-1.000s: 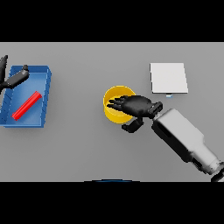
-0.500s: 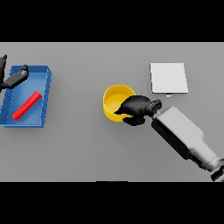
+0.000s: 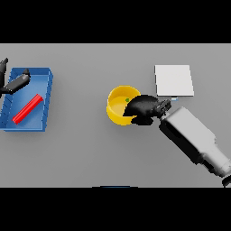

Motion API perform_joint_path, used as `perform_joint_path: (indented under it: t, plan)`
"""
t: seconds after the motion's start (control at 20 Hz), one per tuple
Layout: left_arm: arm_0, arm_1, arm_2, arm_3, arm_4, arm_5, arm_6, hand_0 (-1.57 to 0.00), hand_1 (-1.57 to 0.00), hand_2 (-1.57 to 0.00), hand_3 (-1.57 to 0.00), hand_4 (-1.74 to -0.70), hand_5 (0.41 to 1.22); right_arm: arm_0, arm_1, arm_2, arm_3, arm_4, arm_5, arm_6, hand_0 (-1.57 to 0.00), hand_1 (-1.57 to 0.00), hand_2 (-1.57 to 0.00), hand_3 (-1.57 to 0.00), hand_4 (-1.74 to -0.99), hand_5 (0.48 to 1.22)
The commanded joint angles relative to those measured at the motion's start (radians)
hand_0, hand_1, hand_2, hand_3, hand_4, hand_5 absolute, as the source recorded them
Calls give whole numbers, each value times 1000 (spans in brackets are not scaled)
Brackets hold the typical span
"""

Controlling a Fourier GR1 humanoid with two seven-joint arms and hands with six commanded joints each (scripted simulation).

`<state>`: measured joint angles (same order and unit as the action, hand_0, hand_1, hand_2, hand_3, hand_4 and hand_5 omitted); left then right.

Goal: Pick up the red beaker and tilt it to pour out 1 green nut into yellow bowl. Pick up the yellow bowl and place it on the metallic measuring scale.

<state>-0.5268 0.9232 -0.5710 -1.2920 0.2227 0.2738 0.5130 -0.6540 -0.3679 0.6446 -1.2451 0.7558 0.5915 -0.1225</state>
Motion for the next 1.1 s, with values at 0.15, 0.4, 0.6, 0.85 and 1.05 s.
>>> perform_joint_path:
  t: [0.15, 0.4, 0.6, 0.85, 1.05]
  plan:
    - [-17, -9, -1, 30, -7, -7, 0, 1, 1, 1, 1, -798, 721, -10, -50, -36, -104, -37, 60, 33, -1552, -1551, -1506, -1377, -1731, 1216]
    - [-24, -10, 1, 14, -1, -5, 16, 1, 1, 1, 1, -803, 723, -32, -96, -93, -188, -73, 107, 120, -1565, -1564, -1550, -1286, -1723, 1219]
    - [-25, 0, 4, 19, -3, -12, 6, 1, 1, 1, 1, -799, 723, -41, -144, -113, -207, -100, 118, 106, -1568, -1568, -1562, -1243, -1719, 1220]
    - [-9, 15, 9, -7, -1, -1, 6, 1, 1, 1, 1, -808, 742, -101, -215, -148, -132, -89, 54, 77, -1570, -1570, -1568, -1298, -1720, 1221]
    - [-16, 23, 2, -36, -6, 4, 50, 1, 1, 1, 1, -806, 739, -124, -250, -177, -18, -83, -12, 50, -1571, -1571, -1570, -1226, -1720, 1221]
